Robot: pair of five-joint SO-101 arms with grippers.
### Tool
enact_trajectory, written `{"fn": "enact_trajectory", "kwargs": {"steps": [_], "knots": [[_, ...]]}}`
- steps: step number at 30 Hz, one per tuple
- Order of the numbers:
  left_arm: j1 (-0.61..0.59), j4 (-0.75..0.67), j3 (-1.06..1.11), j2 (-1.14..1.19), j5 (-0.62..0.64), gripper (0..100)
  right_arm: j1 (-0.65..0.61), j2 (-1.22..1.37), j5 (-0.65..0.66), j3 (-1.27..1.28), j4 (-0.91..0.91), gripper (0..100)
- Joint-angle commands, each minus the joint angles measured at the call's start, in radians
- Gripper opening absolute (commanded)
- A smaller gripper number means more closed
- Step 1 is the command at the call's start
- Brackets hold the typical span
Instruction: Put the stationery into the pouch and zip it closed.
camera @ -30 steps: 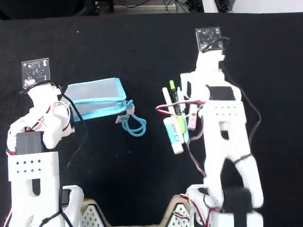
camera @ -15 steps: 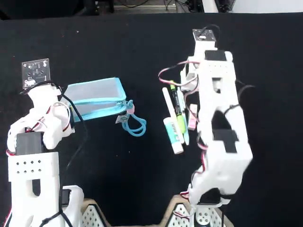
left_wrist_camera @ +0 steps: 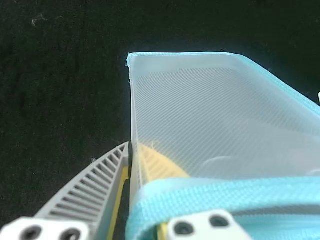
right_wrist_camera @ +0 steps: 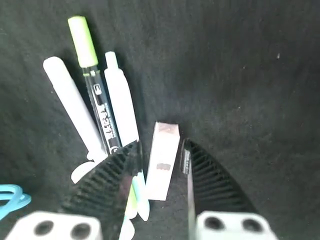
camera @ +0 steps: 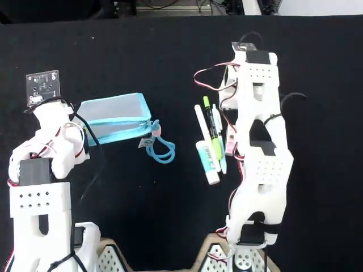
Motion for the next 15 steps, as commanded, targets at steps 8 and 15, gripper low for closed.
{"fn": "enact_trajectory", "kwargs": {"steps": [8,15], "knots": [[-0.013,-0.009,0.013,0.000,0.009,3,-0.005,-0.157,-0.031,0.306,-0.218,16.3],[-0.013,-0.009,0.013,0.000,0.009,3,0.003,-0.263,-0.031,0.458,-0.324,16.2]]}}
